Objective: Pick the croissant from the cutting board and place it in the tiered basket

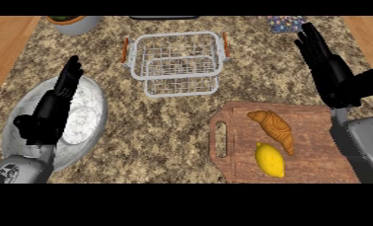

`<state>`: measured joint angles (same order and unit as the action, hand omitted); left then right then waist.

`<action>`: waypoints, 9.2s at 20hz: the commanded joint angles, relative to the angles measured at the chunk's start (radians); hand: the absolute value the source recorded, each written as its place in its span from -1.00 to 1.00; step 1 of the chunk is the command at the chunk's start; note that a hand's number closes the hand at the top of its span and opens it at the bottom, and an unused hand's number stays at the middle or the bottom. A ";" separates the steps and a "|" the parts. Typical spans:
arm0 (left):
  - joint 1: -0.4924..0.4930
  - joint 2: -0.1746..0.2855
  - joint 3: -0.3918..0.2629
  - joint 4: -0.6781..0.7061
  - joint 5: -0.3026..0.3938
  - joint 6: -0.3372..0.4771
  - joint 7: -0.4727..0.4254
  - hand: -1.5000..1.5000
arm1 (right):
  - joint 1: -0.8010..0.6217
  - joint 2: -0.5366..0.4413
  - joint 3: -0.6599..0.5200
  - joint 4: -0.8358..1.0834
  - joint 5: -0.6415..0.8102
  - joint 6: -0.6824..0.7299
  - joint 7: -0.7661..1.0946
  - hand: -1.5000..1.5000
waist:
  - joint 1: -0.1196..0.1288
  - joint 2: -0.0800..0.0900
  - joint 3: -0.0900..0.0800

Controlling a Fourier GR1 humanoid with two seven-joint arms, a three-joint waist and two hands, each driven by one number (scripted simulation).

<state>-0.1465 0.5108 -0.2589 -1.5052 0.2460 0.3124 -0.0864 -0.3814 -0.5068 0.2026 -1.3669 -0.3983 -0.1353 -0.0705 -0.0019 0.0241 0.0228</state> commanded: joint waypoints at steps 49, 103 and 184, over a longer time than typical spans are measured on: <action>0.211 -0.222 -0.035 0.108 -0.090 0.070 0.085 0.00 | 0.332 -0.187 0.381 -0.604 1.250 0.142 0.818 -1.00 | 0.008 -0.025 -0.024; 0.216 -0.361 0.131 0.112 -0.250 -0.079 0.113 0.00 | 0.226 0.277 0.139 -0.020 1.540 0.390 0.556 1.00 | 0.004 -0.024 -0.023; 0.208 -0.444 0.154 0.138 -0.331 -0.107 0.091 0.00 | -0.619 0.507 -0.120 0.411 0.851 0.082 0.504 -1.00 | 0.032 -0.018 -0.023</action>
<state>0.0658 0.0922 -0.0922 -1.4077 -0.0712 0.1908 0.0174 -1.0371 -0.0029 0.0717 -0.9904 0.5932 0.0050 0.4561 0.0294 0.0038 0.0032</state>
